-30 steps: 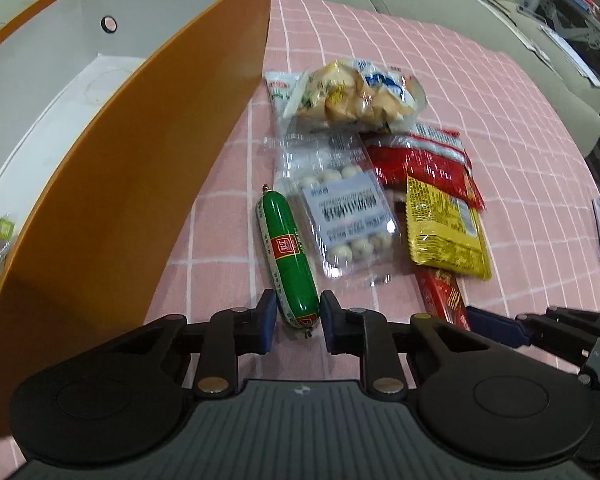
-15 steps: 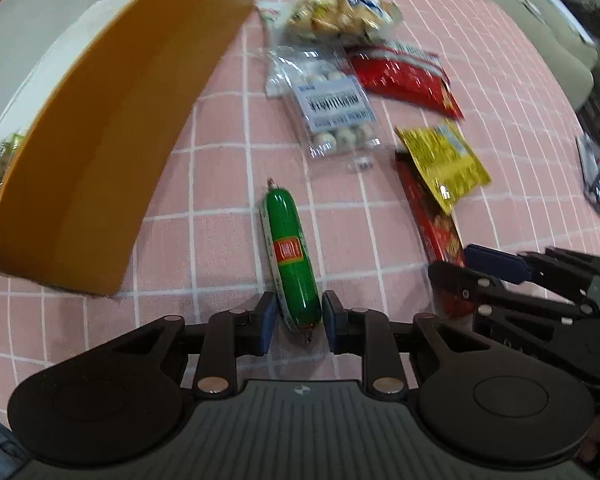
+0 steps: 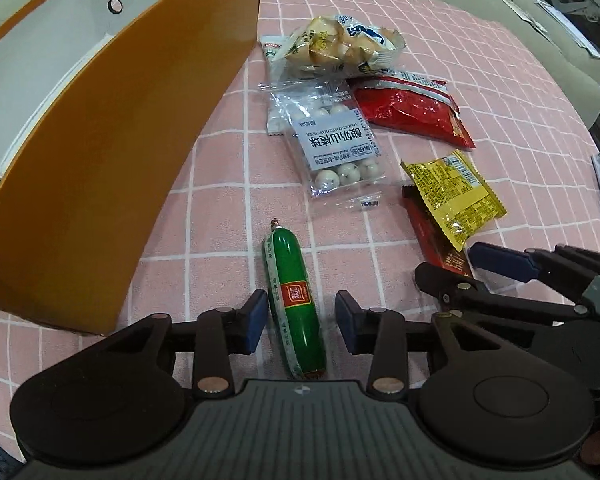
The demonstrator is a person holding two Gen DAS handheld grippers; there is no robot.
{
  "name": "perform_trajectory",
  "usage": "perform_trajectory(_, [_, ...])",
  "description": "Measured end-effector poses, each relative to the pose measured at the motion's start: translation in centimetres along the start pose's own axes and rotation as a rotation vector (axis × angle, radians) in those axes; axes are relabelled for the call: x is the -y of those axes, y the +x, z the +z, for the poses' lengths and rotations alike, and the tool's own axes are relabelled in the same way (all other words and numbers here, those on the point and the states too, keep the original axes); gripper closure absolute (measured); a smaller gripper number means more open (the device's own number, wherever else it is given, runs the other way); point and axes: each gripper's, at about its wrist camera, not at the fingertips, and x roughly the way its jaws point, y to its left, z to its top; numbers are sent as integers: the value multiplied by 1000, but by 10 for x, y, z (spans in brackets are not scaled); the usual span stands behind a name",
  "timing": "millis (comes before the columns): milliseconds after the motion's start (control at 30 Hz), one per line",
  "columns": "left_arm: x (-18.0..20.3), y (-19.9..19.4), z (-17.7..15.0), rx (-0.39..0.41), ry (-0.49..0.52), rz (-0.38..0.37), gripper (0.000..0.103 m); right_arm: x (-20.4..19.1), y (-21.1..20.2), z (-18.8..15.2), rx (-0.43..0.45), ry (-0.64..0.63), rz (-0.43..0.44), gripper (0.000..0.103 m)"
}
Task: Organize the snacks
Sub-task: 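Grasp the green sausage with the left tool while the right grasps the red chocolate bar, then carry the sausage and chocolate bar over the box and release them inside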
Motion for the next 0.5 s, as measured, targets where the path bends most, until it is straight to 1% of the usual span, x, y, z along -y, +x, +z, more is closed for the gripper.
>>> perform_trajectory(33, [0,0,0,1,4,5,59,-2,0,0,0,-16,-8,57])
perform_trajectory(67, [1,0,-1,3,7,10,64,-5,1,-1,1,-31,-13,58])
perform_trajectory(100, [1,-1,-2,6,6,14,71,-6,1,-1,3,-39,-16,61])
perform_trajectory(133, [1,-1,-2,6,6,18,72,-7,1,-1,4,-43,-19,64])
perform_trajectory(200, [0,-1,-2,7,1,18,74,-6,0,0,4,-37,-15,82])
perform_trajectory(367, [-4,-2,0,6,-20,7,78,-7,0,3,-10,-14,18,82])
perform_trajectory(500, [-8,-12,-1,20,-36,2,78,-3,-5,7,-24,53,87,83])
